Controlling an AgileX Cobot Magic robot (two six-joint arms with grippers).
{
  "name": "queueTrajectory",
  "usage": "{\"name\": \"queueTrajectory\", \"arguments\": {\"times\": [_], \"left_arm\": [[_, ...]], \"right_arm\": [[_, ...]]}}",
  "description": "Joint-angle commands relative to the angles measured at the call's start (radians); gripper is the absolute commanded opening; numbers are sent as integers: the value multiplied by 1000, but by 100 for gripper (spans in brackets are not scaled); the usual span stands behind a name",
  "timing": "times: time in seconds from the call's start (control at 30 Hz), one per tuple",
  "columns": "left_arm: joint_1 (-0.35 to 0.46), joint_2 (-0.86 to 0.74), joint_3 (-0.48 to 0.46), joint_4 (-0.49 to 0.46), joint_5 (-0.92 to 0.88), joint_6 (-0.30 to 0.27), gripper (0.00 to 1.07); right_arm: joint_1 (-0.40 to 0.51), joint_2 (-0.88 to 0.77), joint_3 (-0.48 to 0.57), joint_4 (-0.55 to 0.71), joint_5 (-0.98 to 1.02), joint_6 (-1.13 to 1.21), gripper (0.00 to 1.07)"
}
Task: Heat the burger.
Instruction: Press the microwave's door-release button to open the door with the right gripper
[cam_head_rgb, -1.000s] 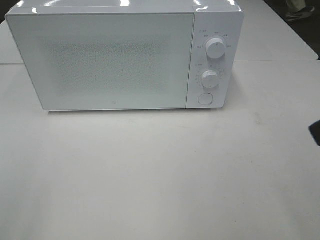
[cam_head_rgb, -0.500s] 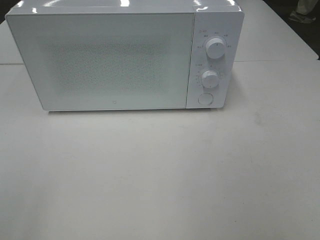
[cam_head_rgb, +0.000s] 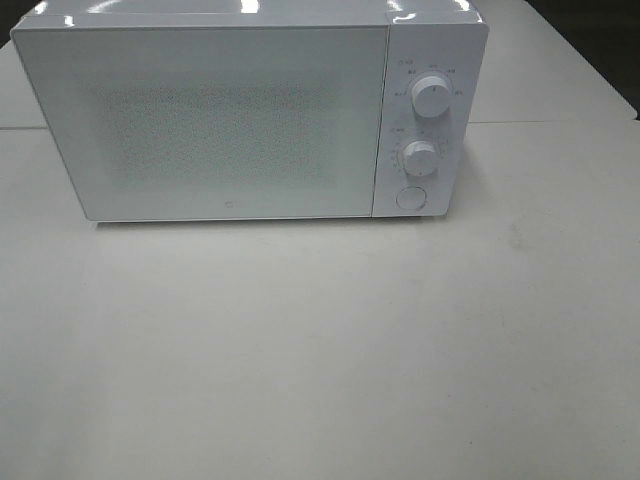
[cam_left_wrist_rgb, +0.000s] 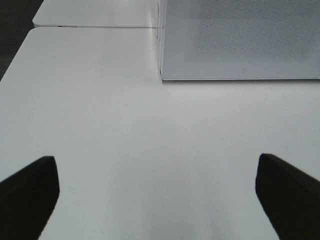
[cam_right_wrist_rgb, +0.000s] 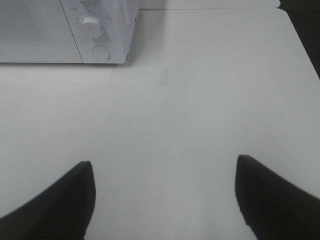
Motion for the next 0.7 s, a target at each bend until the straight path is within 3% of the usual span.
{"name": "queueTrajectory", "arguments": {"times": [0.03,0.7], "left_arm": [[3,-18,2,1,-1,-4,101],[3,-18,2,1,-1,-4,101]], "right_arm": [[-4,-56,40,1,-39,-10,76],[-4,-73,66,3,-84,-11,76]]}}
